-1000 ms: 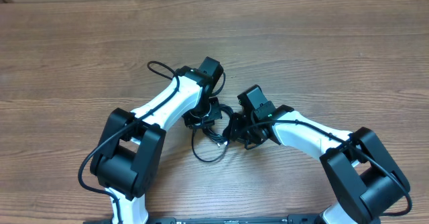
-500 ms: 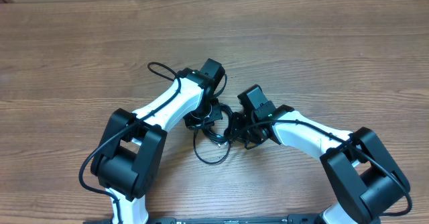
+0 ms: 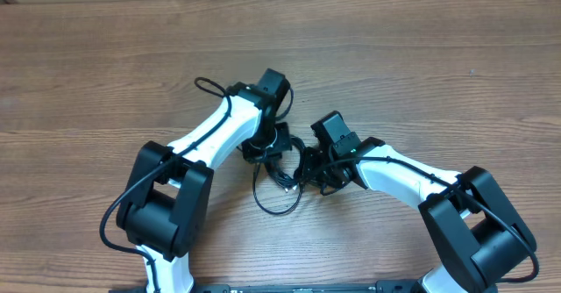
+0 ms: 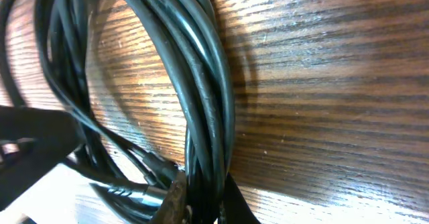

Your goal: Untangle cables

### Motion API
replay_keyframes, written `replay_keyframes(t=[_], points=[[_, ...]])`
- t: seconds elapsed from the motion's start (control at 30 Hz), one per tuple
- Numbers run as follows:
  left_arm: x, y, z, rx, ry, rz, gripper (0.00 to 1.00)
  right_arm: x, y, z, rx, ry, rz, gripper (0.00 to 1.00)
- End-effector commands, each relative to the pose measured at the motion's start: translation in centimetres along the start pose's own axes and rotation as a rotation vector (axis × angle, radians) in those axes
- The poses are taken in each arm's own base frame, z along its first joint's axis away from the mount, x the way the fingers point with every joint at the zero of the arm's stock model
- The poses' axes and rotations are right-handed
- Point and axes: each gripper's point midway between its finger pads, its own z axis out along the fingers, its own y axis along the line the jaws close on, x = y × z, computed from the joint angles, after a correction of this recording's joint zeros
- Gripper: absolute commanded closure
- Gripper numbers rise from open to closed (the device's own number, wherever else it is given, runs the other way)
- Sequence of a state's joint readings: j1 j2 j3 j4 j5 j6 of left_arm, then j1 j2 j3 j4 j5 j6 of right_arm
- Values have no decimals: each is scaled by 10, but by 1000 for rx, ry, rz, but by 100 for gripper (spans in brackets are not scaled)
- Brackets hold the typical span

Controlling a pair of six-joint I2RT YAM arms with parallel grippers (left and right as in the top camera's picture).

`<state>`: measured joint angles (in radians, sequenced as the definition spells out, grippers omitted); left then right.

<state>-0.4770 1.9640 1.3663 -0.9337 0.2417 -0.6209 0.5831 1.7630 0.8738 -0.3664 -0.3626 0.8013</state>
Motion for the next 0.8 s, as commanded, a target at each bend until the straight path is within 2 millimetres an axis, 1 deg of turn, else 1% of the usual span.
replay_keyframes(t=[0.0, 0.1, 0.23, 0.3, 0.33, 0.37, 0.4, 0.43, 0.47, 0.53, 0.6, 0.7, 0.77], points=[[-9, -25, -21, 150, 20, 75, 96, 4, -2, 3, 6, 14, -18, 96], [-13, -29, -31, 235, 45, 75, 96, 4, -2, 3, 6, 14, -19, 96], [-15, -35, -47, 411, 97, 93, 96, 4, -2, 3, 6, 14, -22, 96], [-21, -30, -54, 456, 96, 80, 95, 4, -2, 3, 5, 14, -22, 96], [-25, -24, -54, 450, 87, 70, 96, 4, -2, 3, 5, 14, -22, 96], [-30, -14, -53, 421, 74, 52, 96, 4, -2, 3, 5, 14, -22, 96], [-34, 6, -50, 344, 61, 18, 96, 4, -2, 3, 5, 14, -22, 96], [-35, 13, -48, 311, 57, 8, 96, 4, -2, 3, 5, 14, -22, 96], [-36, 30, -45, 228, 49, -12, 96, 4, -2, 3, 5, 14, -22, 96], [-36, 57, -41, 80, 33, -30, 96, 4, -2, 3, 5, 14, -22, 96], [-34, 78, -39, -38, 23, -56, 96, 4, -2, 3, 4, 13, -22, 96], [-29, 90, -33, -123, 17, -105, 96, 4, -1, 3, 3, 11, -23, 96], [-26, 90, -24, -139, 13, -125, 96, 4, -1, 3, 3, 12, -23, 96]])
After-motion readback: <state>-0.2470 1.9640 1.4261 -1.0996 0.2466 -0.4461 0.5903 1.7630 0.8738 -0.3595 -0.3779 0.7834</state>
